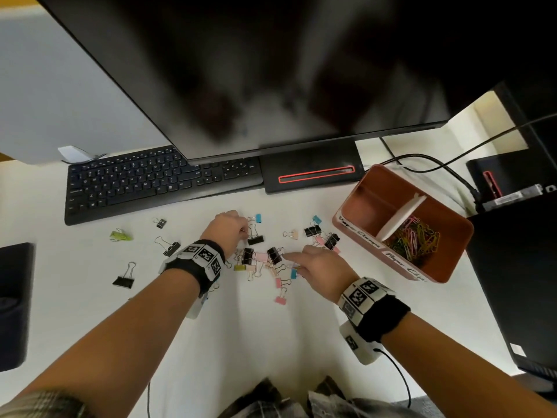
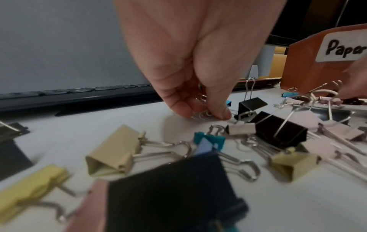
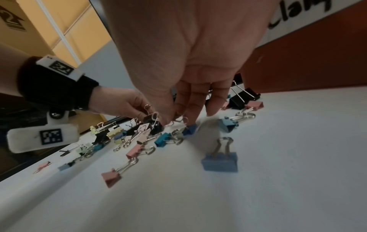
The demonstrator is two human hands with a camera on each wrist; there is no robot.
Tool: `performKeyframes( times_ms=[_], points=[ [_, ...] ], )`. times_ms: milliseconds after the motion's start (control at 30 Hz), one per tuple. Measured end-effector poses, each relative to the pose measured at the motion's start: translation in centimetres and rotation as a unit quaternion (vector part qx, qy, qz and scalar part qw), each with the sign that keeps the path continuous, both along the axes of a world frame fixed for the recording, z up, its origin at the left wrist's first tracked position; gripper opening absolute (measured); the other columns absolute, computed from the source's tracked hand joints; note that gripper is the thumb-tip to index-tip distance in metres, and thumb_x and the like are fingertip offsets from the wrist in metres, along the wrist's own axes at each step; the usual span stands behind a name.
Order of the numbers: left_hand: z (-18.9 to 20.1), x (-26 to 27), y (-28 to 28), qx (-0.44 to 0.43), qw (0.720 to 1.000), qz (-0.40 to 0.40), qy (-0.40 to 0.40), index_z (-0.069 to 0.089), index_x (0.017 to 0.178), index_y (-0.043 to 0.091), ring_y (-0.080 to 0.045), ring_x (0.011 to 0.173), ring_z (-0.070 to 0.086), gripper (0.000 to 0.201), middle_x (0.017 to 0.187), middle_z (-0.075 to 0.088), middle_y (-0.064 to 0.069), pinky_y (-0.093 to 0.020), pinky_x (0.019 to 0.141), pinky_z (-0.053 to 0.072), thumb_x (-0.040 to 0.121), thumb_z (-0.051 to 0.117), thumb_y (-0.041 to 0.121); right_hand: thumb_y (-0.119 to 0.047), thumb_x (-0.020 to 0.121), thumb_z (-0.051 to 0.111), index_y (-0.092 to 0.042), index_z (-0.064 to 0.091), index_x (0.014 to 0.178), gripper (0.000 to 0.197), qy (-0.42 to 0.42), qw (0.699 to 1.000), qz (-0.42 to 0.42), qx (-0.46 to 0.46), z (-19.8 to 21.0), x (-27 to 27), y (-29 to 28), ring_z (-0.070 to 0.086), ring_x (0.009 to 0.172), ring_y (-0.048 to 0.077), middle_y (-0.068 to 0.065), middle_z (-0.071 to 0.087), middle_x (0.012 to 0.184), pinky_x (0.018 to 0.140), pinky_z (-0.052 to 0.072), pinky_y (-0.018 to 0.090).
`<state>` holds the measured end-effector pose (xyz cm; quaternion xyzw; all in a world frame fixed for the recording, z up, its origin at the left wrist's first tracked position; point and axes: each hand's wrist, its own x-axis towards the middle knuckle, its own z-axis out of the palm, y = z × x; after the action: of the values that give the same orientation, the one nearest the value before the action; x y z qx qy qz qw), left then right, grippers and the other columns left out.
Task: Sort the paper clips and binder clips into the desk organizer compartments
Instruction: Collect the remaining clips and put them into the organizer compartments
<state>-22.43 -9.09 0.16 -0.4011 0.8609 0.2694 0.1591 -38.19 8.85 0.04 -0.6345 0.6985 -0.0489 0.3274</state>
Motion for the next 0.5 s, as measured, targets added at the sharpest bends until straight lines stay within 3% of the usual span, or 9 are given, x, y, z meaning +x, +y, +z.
performKeyframes(
  times_ms=[100,167,267,367,434,500],
  points=[
    [0.2,0.1,0.0,-0.005,1.000,0.005,-0.014,0.065,0.095,0.011,-0.024,0.101,0.052,0.018,0.103,0.058,-0.008,-0.032,0.087,0.043,0.091,0.050,0.019,-0.017,0.093,0.047,-0.029,0.043,0.135,0.043,0.050,0.998,0.032,0.004,0.0,0.1,0.4,0.061,0.095,0.027,0.006,0.061,0.109,0.081,0.050,0.036],
    [0.8,0.3,0.1,-0.007,1.000,0.025,-0.004,0.065,0.094,0.010,-0.024,0.097,0.054,0.017,0.099,0.057,-0.007,-0.030,0.084,0.043,0.091,0.050,0.017,-0.024,0.095,0.045,-0.028,0.042,0.135,0.040,0.057,0.998,0.006,0.020,0.3,-0.2,0.7,0.060,0.101,0.026,0.005,0.060,0.118,0.086,0.048,0.035],
    [2.6,0.7,0.5,-0.048,0.991,0.094,0.082,0.065,0.089,0.010,-0.018,0.083,0.052,0.012,0.089,0.057,-0.002,-0.027,0.078,0.043,0.089,0.054,0.016,-0.021,0.095,0.045,-0.027,0.050,0.129,0.035,-0.022,0.996,-0.083,-0.001,2.4,-1.5,1.4,0.056,0.113,0.024,0.004,0.056,0.128,0.095,0.048,0.037],
    [5.7,-0.6,1.8,-0.080,0.972,0.120,0.184,0.066,0.085,0.013,-0.011,0.077,0.052,0.011,0.087,0.062,0.001,-0.014,0.068,0.037,0.087,0.059,0.022,-0.017,0.092,0.054,-0.027,0.060,0.118,0.028,-0.057,0.980,-0.150,-0.114,5.4,-3.6,3.3,0.064,0.092,0.014,0.000,0.061,0.119,0.086,0.055,0.032],
    [7.7,-3.1,3.4,-0.061,0.963,0.106,0.239,0.066,0.084,0.016,-0.004,0.073,0.050,0.010,0.086,0.062,0.005,-0.006,0.062,0.035,0.086,0.061,0.025,-0.015,0.089,0.059,-0.022,0.062,0.114,0.026,-0.039,0.965,-0.192,-0.173,7.1,-5.5,5.2,0.059,0.076,0.007,-0.005,0.061,0.103,0.077,0.054,0.027],
    [9.1,-6.6,5.6,-0.018,0.953,0.081,0.290,0.066,0.082,0.019,0.001,0.071,0.050,0.007,0.083,0.062,0.007,-0.004,0.062,0.037,0.084,0.063,0.026,-0.012,0.088,0.060,-0.017,0.061,0.113,0.025,-0.015,0.950,-0.246,-0.193,8.4,-7.5,6.9,0.055,0.080,0.008,-0.007,0.055,0.098,0.075,0.049,0.024]
  ],
)
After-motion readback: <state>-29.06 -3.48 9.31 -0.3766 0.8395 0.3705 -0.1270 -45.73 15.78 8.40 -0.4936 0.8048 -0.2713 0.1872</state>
